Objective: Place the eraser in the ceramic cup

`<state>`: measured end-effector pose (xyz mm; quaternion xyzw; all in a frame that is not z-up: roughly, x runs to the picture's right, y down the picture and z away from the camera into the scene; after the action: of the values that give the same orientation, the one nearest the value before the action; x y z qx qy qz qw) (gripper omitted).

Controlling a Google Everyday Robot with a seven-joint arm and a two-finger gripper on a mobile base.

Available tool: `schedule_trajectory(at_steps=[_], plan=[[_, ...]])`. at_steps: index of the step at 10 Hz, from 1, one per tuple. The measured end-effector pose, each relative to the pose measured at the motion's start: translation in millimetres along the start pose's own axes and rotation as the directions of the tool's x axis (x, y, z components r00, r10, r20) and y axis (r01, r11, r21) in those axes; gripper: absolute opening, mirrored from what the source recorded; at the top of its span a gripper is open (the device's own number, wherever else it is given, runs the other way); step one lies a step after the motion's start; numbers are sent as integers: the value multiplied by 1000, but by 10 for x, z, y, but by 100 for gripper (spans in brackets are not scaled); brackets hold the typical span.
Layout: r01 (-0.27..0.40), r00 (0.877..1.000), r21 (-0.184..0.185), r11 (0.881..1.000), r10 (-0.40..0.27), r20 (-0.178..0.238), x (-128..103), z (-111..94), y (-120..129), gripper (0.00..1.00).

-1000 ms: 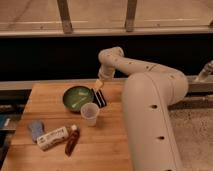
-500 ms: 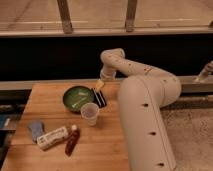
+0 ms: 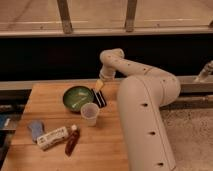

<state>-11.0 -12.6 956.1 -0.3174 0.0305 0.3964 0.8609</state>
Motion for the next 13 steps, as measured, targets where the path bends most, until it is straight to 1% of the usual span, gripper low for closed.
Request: schedule_trajectory(at_steps=[4,8,11,13], plan=[[-7,1000,-8,1000,7,-6,57,92,-32,80],[-40,999,-19,999,40,-16,156,235,-128,80],[-53,998,-38,998,52,-18,156,338,-127,80],[-37,999,-56,998,36,-15,96,400,-76,80]])
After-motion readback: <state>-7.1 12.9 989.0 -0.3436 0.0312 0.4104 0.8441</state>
